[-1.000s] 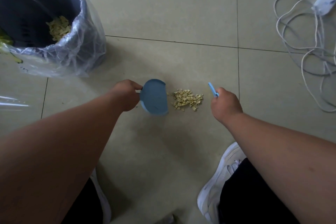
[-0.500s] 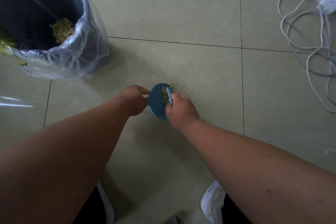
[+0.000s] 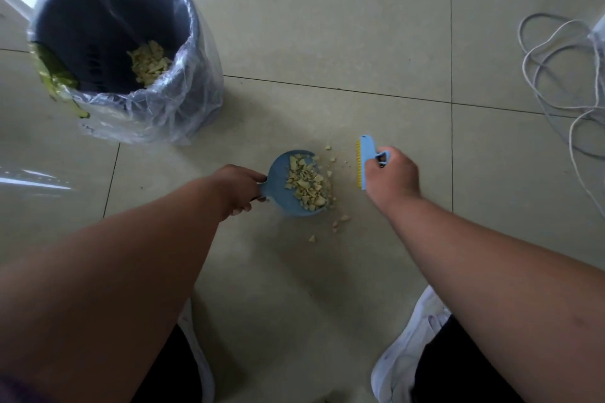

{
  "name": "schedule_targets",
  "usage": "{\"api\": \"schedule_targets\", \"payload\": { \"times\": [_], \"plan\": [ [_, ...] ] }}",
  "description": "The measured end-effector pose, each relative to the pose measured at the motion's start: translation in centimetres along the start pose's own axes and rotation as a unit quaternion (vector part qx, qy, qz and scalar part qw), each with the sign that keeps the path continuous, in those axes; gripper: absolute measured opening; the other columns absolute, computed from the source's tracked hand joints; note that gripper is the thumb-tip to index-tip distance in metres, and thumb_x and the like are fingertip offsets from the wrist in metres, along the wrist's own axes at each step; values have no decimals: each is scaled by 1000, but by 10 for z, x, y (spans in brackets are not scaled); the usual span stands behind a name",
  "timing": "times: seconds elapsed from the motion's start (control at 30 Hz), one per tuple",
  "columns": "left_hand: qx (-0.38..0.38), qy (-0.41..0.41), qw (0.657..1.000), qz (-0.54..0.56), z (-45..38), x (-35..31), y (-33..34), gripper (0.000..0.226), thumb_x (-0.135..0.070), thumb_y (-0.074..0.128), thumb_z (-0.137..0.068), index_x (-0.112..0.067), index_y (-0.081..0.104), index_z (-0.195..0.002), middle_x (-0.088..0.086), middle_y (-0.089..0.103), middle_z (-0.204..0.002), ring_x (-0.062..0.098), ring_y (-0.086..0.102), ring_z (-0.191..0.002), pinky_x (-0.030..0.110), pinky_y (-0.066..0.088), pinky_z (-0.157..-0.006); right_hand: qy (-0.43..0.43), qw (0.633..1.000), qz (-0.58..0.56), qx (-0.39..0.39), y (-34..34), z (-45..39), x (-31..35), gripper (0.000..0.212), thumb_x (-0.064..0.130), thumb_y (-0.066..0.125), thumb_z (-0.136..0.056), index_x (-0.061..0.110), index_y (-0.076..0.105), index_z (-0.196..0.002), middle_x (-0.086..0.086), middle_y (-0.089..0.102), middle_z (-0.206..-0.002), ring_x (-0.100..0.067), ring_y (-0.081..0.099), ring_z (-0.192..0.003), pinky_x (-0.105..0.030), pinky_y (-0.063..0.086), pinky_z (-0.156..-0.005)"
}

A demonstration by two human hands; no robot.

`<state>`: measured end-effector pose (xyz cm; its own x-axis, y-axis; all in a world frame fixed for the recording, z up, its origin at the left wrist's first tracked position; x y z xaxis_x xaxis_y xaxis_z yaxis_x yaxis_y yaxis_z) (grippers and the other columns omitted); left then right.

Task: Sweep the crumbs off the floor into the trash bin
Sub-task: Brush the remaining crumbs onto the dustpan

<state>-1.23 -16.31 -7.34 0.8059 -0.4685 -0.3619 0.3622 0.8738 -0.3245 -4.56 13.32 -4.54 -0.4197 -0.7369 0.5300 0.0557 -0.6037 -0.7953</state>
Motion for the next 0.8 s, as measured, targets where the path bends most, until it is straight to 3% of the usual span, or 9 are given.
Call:
{"api": "schedule_targets", "payload": {
  "times": [0.17,0.23,0.33,0.47,0.63,0.8],
  "plan": [
    [-10,-18,998,61,-1,11,-18,43,-17,70,-97,-22,65,-139,7,75,-91,15,47,-51,21,34,-45,28,999,38,-1,-8,-26,-13,20,18,52,-89,1,63,-91,-13,62,-77,-35,50,-70,-36,33,-56],
    [-16,-19,997,71,-1,14,-25,42,-18,70,-97,-22,66,-138,7,74,-90,15,47,-52,22,33,-47,21,998,49,13,-3,-29,-11,20,17,50,-90,1,62,-93,-18,63,-80,-33,47,-69,-35,36,-55],
    [-23,-24,996,81,0,18,-36,39,-18,71,-97,-23,68,-135,8,75,-93,15,47,-55,24,34,-51,-7,997,61,39,11,-29,-3,18,17,50,-91,3,62,-91,-18,65,-82,-41,56,-76,-39,45,-61],
    [-27,-35,996,83,-2,26,-46,28,-21,74,-95,-26,74,-122,12,78,-103,16,49,-60,24,36,-54,-64,992,84,73,32,-24,15,16,16,49,-92,5,56,-83,-9,55,-72,-34,50,-71,-37,33,-54],
    [-33,-63,993,92,-7,40,-53,11,-20,82,-88,-16,81,-99,7,69,-89,18,53,-73,27,42,-60,-174,971,107,125,56,-15,37,27,14,52,-91,12,73,-109,-14,70,-99,-37,63,-92,-40,54,-77],
    [-32,-66,996,56,-10,52,-57,13,-24,85,-85,-20,82,-97,7,65,-88,20,53,-79,30,44,-63,-259,925,173,215,69,6,37,46,10,56,-88,17,71,-131,-16,71,-115,-37,61,-109,-38,50,-91]
  ]
}}
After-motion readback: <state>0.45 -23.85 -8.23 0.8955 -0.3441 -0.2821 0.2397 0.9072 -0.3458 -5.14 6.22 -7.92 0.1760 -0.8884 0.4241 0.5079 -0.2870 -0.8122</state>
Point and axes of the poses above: each hand's wrist, its own z-axis away from the middle knuckle, its own y-axis out of the palm, x = y × z, the point moved 3 cm from there along -z, towards the middle knuckle
